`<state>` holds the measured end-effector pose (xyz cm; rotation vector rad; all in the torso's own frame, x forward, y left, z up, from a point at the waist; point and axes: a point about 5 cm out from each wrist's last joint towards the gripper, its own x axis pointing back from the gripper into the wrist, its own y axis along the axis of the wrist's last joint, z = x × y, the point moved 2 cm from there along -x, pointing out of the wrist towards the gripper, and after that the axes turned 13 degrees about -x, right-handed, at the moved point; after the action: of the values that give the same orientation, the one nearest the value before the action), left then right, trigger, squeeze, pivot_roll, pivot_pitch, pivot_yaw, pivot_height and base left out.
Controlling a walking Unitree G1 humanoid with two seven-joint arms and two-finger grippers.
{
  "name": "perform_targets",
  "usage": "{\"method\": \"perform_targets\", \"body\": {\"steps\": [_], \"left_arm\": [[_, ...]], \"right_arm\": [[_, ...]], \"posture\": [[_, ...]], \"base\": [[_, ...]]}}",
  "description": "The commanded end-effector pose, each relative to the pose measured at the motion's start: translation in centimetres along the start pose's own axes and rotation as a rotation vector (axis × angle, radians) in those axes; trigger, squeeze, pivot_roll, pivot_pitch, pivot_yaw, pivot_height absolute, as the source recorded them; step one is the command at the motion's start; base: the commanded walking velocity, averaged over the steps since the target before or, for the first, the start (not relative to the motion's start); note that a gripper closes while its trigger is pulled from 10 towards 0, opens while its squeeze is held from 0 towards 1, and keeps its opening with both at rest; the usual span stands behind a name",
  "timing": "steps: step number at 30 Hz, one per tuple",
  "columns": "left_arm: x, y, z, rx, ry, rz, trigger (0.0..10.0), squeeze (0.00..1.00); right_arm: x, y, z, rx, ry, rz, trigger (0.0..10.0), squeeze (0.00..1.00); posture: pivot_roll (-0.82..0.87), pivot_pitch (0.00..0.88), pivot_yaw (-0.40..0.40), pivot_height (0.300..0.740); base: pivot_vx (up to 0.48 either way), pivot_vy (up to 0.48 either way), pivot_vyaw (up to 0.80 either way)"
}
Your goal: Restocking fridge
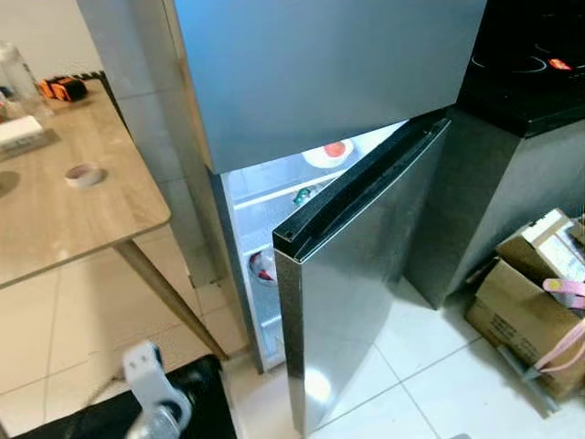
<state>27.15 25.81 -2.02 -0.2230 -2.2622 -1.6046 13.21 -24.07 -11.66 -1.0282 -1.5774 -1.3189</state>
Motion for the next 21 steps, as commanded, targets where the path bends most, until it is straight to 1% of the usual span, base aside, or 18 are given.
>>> {"method": "perform_targets", "body": {"steps": [1, 2, 3, 4, 5, 7, 8, 9, 10, 11, 13, 14, 15, 17, 18, 19, 20, 21], "left_arm": [[0.0, 1.0, 0.6, 0.006, 0.000, -0.043, 0.0, 0.00], [-0.6, 2.5, 0.0, 0.034, -0.037, -0.108, 0.0, 0.00], [-0.6, 2.5, 0.0, 0.034, -0.037, -0.108, 0.0, 0.00], [-1.2, 4.1, -0.9, 0.071, -0.093, -0.174, 0.0, 0.00], [-1.2, 4.1, -0.9, 0.071, -0.093, -0.174, 0.0, 0.00], [-2.2, 7.1, -3.8, 0.144, -0.258, -0.300, 0.0, 0.00], [-2.2, 7.1, -3.8, 0.144, -0.258, -0.300, 0.0, 0.00], [-2.5, 8.3, -5.2, 0.167, -0.339, -0.344, 0.0, 0.00], [-2.5, 8.3, -5.2, 0.167, -0.339, -0.344, 0.0, 0.00], [-2.8, 9.2, -7.0, 0.185, -0.425, -0.380, 0.0, 0.00], [-2.9, 10.4, -10.0, 0.218, -0.573, -0.426, 0.0, 0.00], [-2.9, 10.4, -10.0, 0.218, -0.573, -0.426, 0.0, 0.00], [-2.8, 10.8, -11.3, 0.232, -0.644, -0.442, 0.0, 0.00], [-2.6, 11.0, -12.9, 0.238, -0.742, -0.447, 0.0, 0.00], [-2.2, 10.8, -14.4, 0.213, -0.830, -0.439, 0.3, 0.00], [-1.9, 10.7, -15.3, 0.196, -0.889, -0.432, 0.3, 0.00], [-1.6, 10.6, -16.1, 0.187, -0.934, -0.424, 4.1, 0.00], [-1.4, 10.5, -16.8, 0.178, -0.968, -0.421, 10.0, 0.00]], "right_arm": [[0.0, 0.2, 0.1, -0.010, 0.004, -0.010, 10.0, 0.00], [0.0, 0.2, 0.1, -0.010, 0.004, -0.010, 10.0, 0.00], [0.0, 0.2, 0.1, -0.010, 0.004, -0.010, 10.0, 0.00], [0.0, 0.1, 0.2, -0.011, 0.005, -0.009, 10.0, 0.00], [0.0, 0.1, 0.2, -0.011, 0.005, -0.009, 10.0, 0.00], [0.0, 0.0, 0.2, -0.012, 0.006, -0.008, 10.0, 0.00], [0.0, 0.0, 0.2, -0.012, 0.006, -0.008, 10.0, 0.00], [0.0, 0.0, 0.3, -0.012, 0.007, -0.007, 10.0, 0.00], [0.0, 0.0, 0.3, -0.012, 0.007, -0.007, 10.0, 0.00], [0.0, -0.1, 0.3, -0.013, 0.007, -0.007, 10.0, 0.00], [0.0, -0.2, 0.2, -0.014, 0.005, -0.005, 10.0, 0.00], [0.0, -0.2, 0.2, -0.014, 0.005, -0.005, 10.0, 0.00], [0.0, -0.2, 0.2, -0.015, 0.004, -0.004, 10.0, 0.00], [0.0, -0.2, 0.2, -0.016, 0.004, -0.005, 10.0, 0.00], [0.0, -0.2, 0.1, -0.016, 0.003, -0.005, 10.0, 0.00], [0.0, -0.2, 0.1, -0.016, 0.003, -0.005, 10.0, 0.00], [0.0, -0.2, 0.1, -0.016, 0.003, -0.005, 10.0, 0.00], [0.0, -0.2, 0.1, -0.016, 0.002, -0.004, 10.0, 0.00]], "posture": [[-0.08, 0.000, 0.014, 0.740], [-0.08, 0.000, 0.014, 0.740], [-0.08, 0.000, 0.014, 0.740], [-0.09, 0.000, 0.015, 0.740], [-0.09, 0.000, 0.015, 0.740], [-0.09, 0.000, 0.014, 0.740], [-0.09, 0.000, 0.014, 0.740], [-0.09, 0.000, 0.014, 0.740], [-0.09, 0.000, 0.014, 0.740], [-0.09, 0.000, 0.014, 0.740], [-0.09, 0.000, 0.015, 0.740], [-0.09, 0.000, 0.015, 0.740], [-0.09, 0.000, 0.015, 0.740], [-0.09, 0.000, 0.015, 0.740], [-0.09, 0.000, 0.015, 0.740], [-0.09, 0.000, 0.015, 0.740], [-0.09, 0.000, 0.015, 0.740], [-0.09, 0.000, 0.015, 0.740]], "base": [[0.000, 0.000, 0.00], [0.000, 0.000, 0.00], [0.000, 0.000, 0.00], [0.000, 0.000, 0.00], [0.000, 0.000, 0.00], [0.000, 0.000, 0.00], [0.000, 0.000, 0.00], [0.000, 0.000, 0.00], [0.000, 0.000, 0.00], [0.000, 0.000, 0.00], [0.000, 0.000, 0.00], [0.000, 0.000, 0.00], [0.000, 0.000, 0.00], [0.000, 0.000, 0.00], [0.000, 0.000, 0.00], [0.000, 0.000, 0.00], [0.000, 0.000, 0.00], [0.000, 0.000, 0.00]]}}
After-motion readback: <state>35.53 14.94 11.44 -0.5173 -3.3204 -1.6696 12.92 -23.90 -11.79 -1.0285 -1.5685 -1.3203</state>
